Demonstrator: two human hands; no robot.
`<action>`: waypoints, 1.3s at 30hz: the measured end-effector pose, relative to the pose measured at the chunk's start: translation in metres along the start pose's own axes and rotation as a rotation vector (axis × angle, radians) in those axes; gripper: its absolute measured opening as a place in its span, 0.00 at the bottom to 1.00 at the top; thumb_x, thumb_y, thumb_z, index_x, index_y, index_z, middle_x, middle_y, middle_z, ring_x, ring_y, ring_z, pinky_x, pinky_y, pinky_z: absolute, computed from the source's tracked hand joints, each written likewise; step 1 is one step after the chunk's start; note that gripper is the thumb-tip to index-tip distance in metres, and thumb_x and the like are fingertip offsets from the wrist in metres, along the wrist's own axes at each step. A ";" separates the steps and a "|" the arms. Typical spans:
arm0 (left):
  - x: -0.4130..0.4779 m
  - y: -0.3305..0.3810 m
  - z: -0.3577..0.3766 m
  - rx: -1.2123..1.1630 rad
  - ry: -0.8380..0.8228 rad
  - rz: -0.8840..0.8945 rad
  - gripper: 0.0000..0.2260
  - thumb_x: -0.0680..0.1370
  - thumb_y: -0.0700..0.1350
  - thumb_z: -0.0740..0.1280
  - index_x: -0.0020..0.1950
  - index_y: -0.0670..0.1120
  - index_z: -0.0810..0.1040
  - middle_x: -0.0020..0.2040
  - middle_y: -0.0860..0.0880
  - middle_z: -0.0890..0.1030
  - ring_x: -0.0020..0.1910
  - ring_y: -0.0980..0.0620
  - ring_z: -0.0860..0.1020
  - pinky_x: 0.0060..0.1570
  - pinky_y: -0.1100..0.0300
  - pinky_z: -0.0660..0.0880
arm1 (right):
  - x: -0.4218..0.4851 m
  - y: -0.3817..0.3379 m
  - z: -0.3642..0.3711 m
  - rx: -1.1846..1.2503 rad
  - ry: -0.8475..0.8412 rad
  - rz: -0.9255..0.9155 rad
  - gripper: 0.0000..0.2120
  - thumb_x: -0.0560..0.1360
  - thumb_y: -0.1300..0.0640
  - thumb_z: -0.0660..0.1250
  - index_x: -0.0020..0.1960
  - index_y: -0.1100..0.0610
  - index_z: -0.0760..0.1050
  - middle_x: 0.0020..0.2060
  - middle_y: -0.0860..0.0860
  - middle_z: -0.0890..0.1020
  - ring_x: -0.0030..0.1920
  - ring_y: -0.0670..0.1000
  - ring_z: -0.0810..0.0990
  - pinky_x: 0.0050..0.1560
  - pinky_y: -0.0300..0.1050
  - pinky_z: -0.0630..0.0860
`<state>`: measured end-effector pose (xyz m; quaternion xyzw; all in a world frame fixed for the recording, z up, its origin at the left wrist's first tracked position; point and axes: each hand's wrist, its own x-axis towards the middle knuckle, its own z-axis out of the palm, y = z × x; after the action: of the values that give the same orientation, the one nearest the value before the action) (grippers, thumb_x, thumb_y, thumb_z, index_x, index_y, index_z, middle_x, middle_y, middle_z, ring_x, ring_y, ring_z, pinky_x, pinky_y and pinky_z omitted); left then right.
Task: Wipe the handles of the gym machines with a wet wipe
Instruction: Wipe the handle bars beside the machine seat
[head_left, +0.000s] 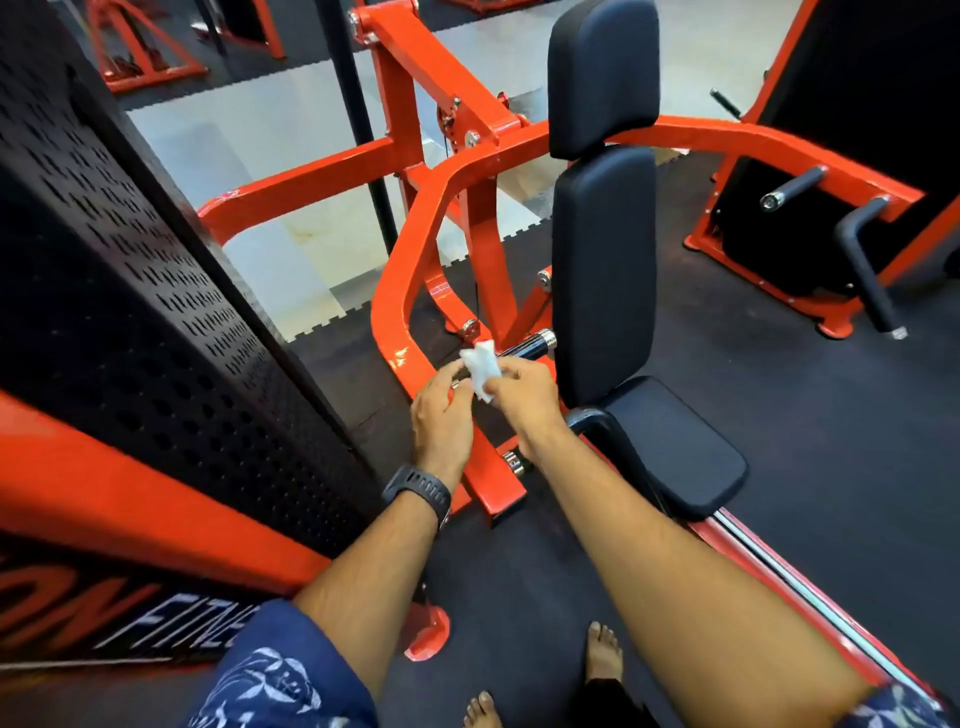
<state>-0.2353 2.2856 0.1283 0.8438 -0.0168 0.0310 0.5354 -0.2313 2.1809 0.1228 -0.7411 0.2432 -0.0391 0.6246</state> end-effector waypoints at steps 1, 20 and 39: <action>-0.002 0.008 0.002 -0.065 0.014 0.014 0.14 0.81 0.40 0.64 0.66 0.45 0.80 0.62 0.48 0.81 0.61 0.50 0.77 0.59 0.62 0.68 | -0.006 -0.007 -0.008 -0.029 0.028 -0.051 0.11 0.65 0.63 0.68 0.44 0.50 0.81 0.33 0.46 0.82 0.36 0.46 0.79 0.42 0.46 0.77; -0.133 0.190 0.179 -0.432 -0.462 0.193 0.09 0.78 0.48 0.66 0.53 0.49 0.85 0.46 0.52 0.84 0.44 0.55 0.80 0.49 0.56 0.77 | -0.115 -0.004 -0.308 0.287 0.364 -0.267 0.15 0.77 0.62 0.69 0.63 0.53 0.73 0.52 0.53 0.84 0.48 0.50 0.84 0.48 0.46 0.80; -0.343 0.365 0.464 -0.476 -0.659 0.301 0.07 0.79 0.46 0.70 0.44 0.49 0.73 0.41 0.52 0.76 0.39 0.57 0.74 0.41 0.60 0.73 | -0.220 0.063 -0.703 0.251 0.460 -0.213 0.14 0.79 0.61 0.68 0.65 0.57 0.75 0.56 0.53 0.83 0.53 0.51 0.84 0.46 0.44 0.82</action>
<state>-0.5844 1.7087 0.2362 0.6500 -0.3164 -0.1668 0.6705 -0.6988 1.6271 0.2699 -0.6510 0.2925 -0.3014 0.6323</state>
